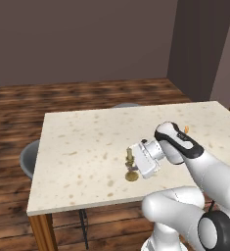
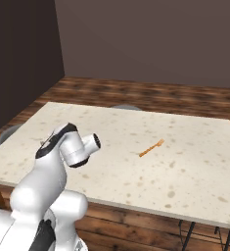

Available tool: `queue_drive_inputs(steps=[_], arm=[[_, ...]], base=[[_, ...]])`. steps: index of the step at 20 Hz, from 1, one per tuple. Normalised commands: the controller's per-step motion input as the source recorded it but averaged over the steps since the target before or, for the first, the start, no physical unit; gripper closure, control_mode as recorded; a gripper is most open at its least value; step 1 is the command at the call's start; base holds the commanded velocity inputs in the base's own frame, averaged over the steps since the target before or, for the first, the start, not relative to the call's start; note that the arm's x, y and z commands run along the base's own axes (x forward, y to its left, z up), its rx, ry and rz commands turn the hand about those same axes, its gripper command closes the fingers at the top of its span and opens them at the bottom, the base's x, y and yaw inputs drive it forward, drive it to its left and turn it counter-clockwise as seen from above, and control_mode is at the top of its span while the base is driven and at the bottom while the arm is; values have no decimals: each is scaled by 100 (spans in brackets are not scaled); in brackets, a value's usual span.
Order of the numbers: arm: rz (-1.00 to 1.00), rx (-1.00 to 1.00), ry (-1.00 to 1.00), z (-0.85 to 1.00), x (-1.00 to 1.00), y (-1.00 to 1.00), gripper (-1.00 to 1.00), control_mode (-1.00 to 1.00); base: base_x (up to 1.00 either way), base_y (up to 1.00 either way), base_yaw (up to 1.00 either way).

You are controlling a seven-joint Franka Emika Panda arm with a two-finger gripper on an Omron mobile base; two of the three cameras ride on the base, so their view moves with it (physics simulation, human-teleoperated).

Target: Pick the candle and jar from the dining table and place them in the open cabinet. Close the cabinet after placing the objects.

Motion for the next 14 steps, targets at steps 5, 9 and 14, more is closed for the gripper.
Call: queue_drive_inputs(steps=[5,9,14], arm=[[-1,5,0,78,-4,-18,100,-100],[-3,7,0,64,-6,-24,100,-100],[-3,9,2,48,0,-28,100,-100]], base=[[0,0,0],[0,0,0],[0,0,0]])
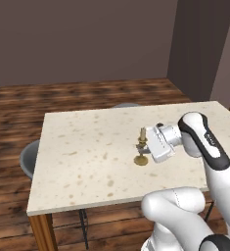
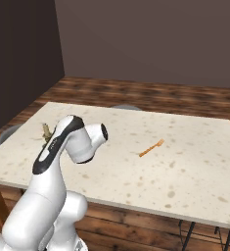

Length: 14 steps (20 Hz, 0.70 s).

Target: Pick the candle and jar from the dining table and place them in the open cabinet. Close the cabinet after placing the objects.

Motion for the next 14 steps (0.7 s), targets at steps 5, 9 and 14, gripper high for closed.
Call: queue_drive_inputs(steps=[5,9,14], arm=[[-3,1,0,39,-4,-9,100,-100],[-3,0,0,45,-12,-2,100,-100],[-5,0,0,45,-8,-1,100,-100]], base=[[0,0,0],[0,0,0],[0,0,0]])
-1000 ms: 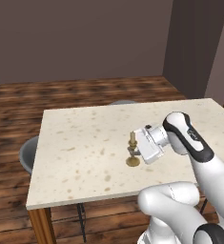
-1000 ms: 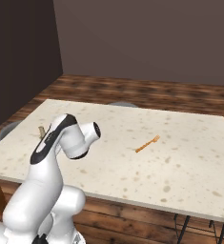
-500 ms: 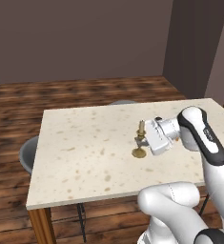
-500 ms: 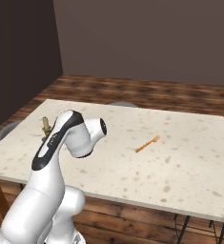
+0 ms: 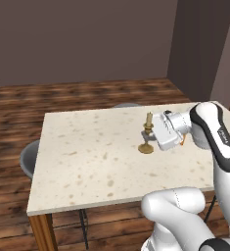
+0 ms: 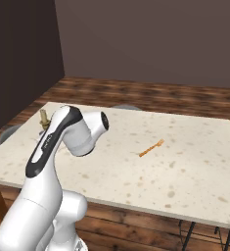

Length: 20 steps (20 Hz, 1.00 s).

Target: Pick the candle and jar from the dining table and place them in the open cabinet. Close the cabinet after placing the objects.

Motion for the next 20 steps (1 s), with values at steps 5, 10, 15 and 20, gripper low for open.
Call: queue_drive_inputs(steps=[5,10,15,20], arm=[[-1,0,0,6,-2,0,100,100],[0,0,0,0,0,0,100,100],[0,0,0,0,0,0,100,100],[0,0,0,0,0,0,100,100]], base=[[0,0,0],[-23,-12,-11],[-37,-46,-34],[-20,-43,-42]])
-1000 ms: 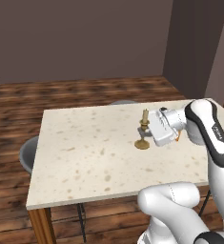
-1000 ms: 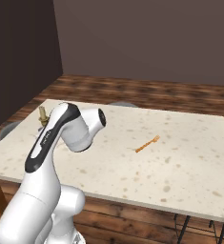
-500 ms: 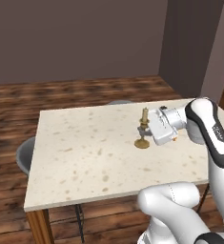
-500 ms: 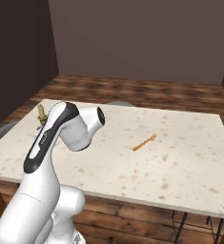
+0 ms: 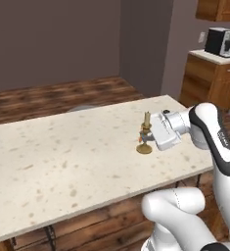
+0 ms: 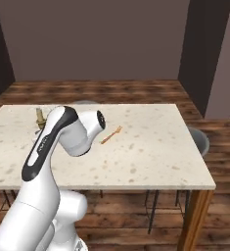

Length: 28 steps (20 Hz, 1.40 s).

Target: Pick the candle and jar from the dining table and place them in the open cabinet. Close the cabinet after placing the objects.

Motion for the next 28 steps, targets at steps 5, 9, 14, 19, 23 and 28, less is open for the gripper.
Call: queue_drive_inputs(steps=[5,9,14,19,23,28], arm=[[0,0,0,0,0,0,100,100],[0,0,0,0,0,0,100,100],[0,0,0,0,0,0,100,100],[0,0,0,0,0,0,100,100],[0,0,0,0,0,0,100,100],[0,0,0,0,0,0,100,100]], base=[[-2,-61,-47],[0,-65,-51],[0,-60,-55],[1,-82,-53],[4,-86,-52],[10,-84,-52]])
